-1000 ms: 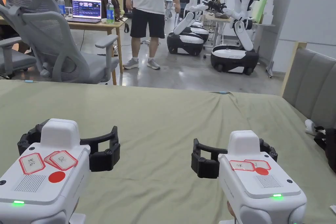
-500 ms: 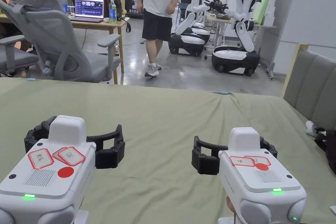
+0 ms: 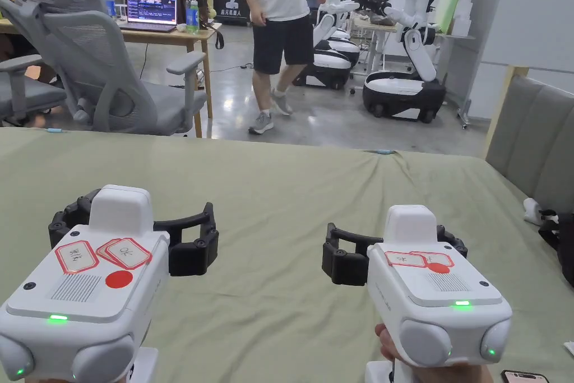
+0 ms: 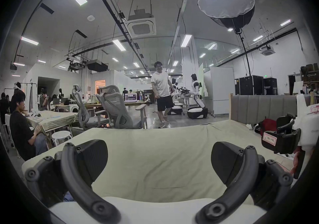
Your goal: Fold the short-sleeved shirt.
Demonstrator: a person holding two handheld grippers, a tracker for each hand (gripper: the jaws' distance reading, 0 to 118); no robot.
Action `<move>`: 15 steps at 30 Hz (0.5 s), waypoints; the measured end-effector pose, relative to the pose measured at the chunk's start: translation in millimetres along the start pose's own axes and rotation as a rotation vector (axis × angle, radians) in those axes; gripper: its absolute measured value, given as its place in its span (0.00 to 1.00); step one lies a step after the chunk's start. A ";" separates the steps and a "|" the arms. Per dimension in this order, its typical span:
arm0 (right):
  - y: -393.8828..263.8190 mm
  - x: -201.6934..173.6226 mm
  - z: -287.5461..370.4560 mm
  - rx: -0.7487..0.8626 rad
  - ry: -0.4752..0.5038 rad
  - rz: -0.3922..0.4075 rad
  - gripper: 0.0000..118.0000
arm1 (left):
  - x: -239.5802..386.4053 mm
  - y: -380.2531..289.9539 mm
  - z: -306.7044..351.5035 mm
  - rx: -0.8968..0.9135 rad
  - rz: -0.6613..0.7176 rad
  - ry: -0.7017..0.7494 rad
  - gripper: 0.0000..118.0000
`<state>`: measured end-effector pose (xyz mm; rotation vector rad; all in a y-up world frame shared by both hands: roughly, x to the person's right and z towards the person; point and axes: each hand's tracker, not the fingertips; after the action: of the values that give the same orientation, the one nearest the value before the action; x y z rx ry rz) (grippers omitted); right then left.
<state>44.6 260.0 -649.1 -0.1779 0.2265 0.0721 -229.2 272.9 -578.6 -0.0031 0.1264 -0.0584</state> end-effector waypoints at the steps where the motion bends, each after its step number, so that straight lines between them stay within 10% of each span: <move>1: -0.6 -0.4 1.3 0.010 0.003 0.007 1.00 | 0.1 0.0 0.0 0.000 0.002 0.001 1.00; 15: 7.4 -4.3 15.5 0.012 0.000 -0.080 1.00 | -0.3 -1.9 -0.5 -0.016 0.013 0.002 1.00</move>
<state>43.1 269.9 -634.5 -0.1747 0.2196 -0.0087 -229.8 271.1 -579.1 -0.0179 0.1292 -0.0447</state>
